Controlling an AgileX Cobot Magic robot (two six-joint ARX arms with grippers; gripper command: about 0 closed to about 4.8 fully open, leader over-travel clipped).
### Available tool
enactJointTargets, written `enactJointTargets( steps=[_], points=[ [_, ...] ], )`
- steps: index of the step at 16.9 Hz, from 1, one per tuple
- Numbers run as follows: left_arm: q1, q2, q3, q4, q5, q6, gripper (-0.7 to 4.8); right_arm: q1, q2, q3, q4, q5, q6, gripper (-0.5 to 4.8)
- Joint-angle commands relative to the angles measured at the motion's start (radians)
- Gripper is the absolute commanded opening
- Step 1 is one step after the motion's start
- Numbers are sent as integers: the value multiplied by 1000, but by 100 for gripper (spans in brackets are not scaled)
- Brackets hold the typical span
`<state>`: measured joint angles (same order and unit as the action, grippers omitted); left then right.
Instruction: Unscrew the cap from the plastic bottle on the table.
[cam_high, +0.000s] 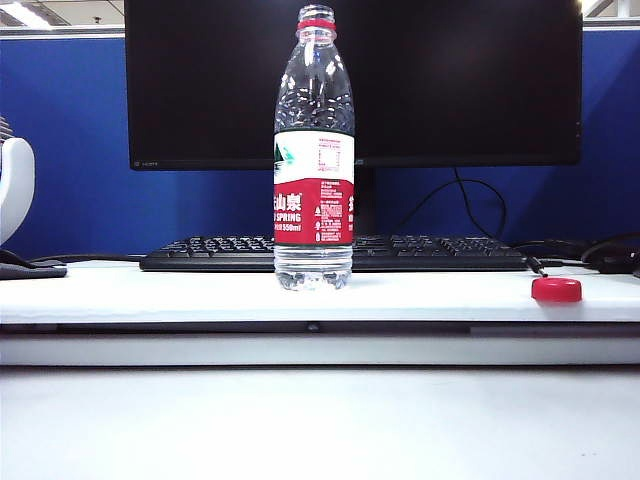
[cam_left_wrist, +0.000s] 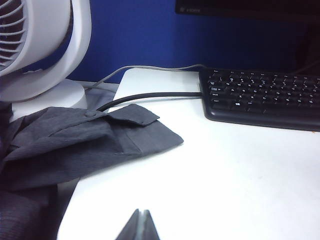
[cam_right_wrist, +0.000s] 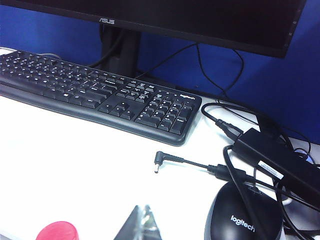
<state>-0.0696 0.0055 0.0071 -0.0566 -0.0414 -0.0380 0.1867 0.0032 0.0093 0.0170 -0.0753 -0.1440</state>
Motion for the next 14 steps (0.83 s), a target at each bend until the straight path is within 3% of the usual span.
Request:
enactJointTargets(
  steps=[1,6,9,14],
  points=[
    [0,-2,0,13,1,4,-3,-1,-2,-2,13,-2,5,-5],
    [0,-2,0,13,1,4,-3,-28,-2,-2,-5,-4,99,-6],
    [0,-2,0,13,1,4,-3,-135,-2,-2,-7,23,262,-5],
    [0,-2,0,13,1,4,-3,-166,-2,-9,-16,33,278,-6]
  ],
)
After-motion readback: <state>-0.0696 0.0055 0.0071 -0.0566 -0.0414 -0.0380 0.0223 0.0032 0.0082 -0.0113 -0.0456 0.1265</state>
